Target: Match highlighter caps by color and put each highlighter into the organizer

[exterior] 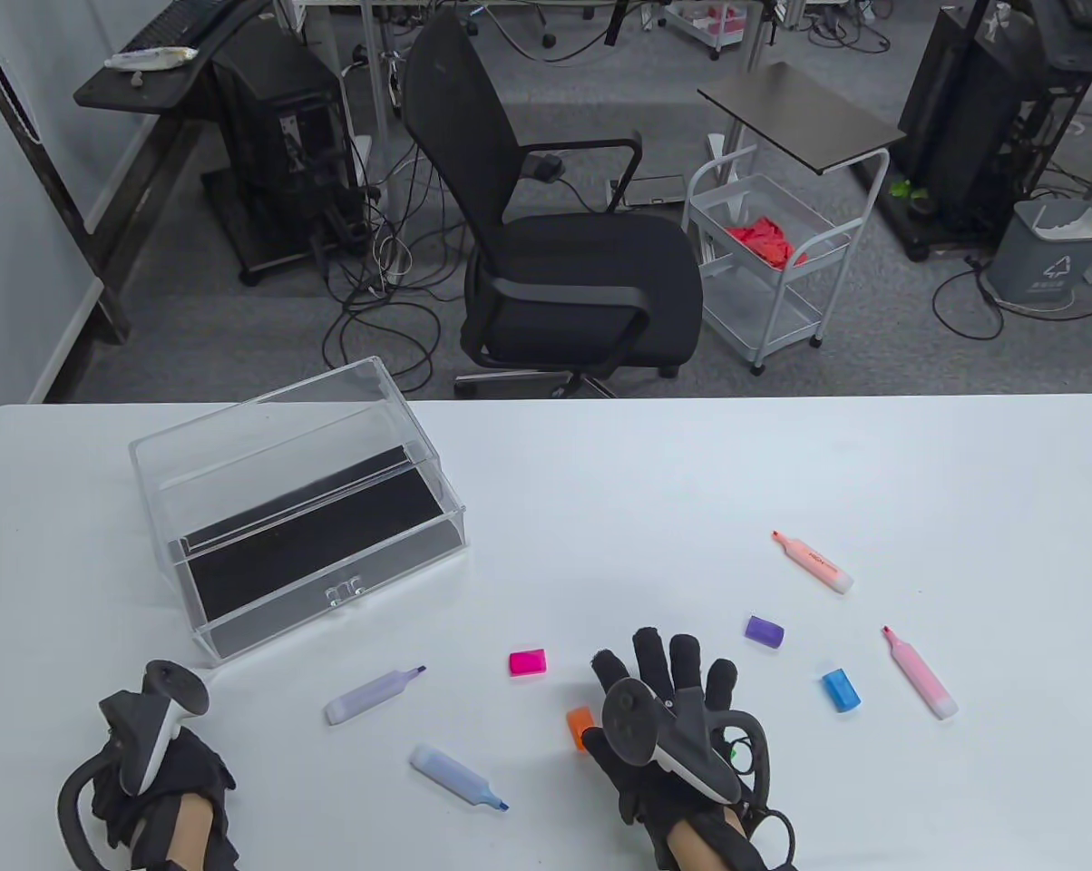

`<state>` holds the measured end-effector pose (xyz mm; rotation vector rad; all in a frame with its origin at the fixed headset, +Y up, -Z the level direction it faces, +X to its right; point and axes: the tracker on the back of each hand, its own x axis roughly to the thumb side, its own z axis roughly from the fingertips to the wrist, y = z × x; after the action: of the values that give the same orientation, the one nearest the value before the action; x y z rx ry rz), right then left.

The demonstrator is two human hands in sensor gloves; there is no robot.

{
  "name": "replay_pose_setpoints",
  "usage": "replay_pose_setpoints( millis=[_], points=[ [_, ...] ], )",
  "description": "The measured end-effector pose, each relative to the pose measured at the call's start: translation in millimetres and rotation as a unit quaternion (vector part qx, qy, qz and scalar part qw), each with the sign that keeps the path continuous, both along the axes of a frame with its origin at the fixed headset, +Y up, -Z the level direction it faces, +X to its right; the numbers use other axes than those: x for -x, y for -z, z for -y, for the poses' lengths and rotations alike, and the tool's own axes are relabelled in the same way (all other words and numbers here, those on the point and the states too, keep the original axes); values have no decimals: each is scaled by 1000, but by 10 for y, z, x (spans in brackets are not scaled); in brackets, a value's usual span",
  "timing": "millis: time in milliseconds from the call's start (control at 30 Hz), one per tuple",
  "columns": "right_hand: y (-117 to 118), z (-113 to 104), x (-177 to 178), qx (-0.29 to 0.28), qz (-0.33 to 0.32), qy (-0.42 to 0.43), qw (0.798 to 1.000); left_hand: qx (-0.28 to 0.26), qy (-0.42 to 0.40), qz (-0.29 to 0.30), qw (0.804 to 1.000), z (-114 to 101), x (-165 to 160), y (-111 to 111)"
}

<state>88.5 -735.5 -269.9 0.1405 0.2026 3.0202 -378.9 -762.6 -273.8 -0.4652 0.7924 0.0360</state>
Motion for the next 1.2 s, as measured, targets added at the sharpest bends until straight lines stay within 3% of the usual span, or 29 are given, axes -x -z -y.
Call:
replay_pose_setpoints(
  millis=[333,533,933,1200],
  points=[
    [9,4,-6,2,3,5,1000,-23,-56,-4,998,-7,-2,-29],
    [8,-1,-31,0,7,9,1000,-52,-90,41,994,-156,-195,-28],
    [12,-2,-46,0,7,11,1000,-146,-101,195,964,-699,-1124,41],
    [8,-2,-58,1,7,12,1000,-171,-100,273,941,-815,-1585,27]
  ],
)
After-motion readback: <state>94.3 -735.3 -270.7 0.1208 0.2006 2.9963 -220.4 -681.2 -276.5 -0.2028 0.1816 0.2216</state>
